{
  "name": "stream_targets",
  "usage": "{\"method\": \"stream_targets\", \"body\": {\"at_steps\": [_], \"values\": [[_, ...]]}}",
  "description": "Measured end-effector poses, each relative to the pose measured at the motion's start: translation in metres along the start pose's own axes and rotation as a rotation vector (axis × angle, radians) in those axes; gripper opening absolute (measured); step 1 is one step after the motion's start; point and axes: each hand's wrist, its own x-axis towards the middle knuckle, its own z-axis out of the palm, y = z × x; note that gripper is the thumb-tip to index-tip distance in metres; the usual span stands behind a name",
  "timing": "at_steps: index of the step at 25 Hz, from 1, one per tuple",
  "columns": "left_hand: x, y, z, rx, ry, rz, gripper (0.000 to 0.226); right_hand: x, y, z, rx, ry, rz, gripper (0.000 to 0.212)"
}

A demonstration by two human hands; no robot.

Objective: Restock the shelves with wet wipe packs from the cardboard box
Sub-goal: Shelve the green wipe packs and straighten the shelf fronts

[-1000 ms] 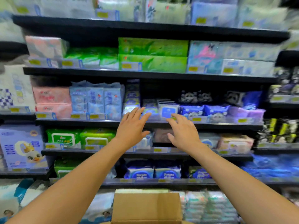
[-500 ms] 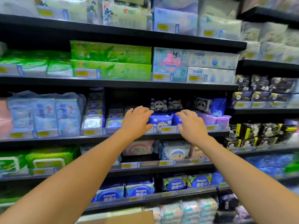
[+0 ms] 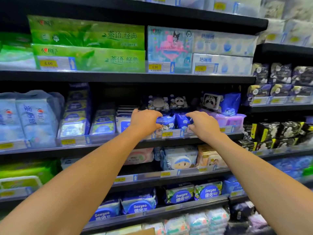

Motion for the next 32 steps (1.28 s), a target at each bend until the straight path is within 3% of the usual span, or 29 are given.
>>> {"method": "stream_targets", "body": {"at_steps": [8,13,18,21,26,29,32], "values": [[0.004,0.0,0.011,-0.003,0.075,-0.035,0.043,0.007,0.005,0.01,0.062,0.063,0.037,0.042],[-0.004,-0.003,0.007,-0.035,0.012,0.003,0.05,0.011,-0.001,0.005,0.074,0.003,0.066,0.044],[-0.029,-0.055,-0.008,-0.072,0.078,-0.014,0.068,0.006,-0.029,-0.008,0.019,0.019,0.025,0.052],[-0.044,-0.099,-0.012,-0.023,-0.052,-0.107,0.07,0.003,-0.069,-0.011,0.025,0.056,-0.083,0.052],[-0.04,-0.135,-0.009,-0.031,-0.204,-0.13,0.053,0.009,-0.135,0.002,0.05,0.061,-0.222,0.055],[-0.031,-0.142,-0.005,-0.071,-0.238,-0.083,0.074,0.018,-0.155,0.011,0.04,0.061,-0.239,0.056],[-0.025,-0.146,-0.001,-0.075,-0.222,-0.042,0.078,0.024,-0.165,0.019,0.01,0.065,-0.225,0.057]]}}
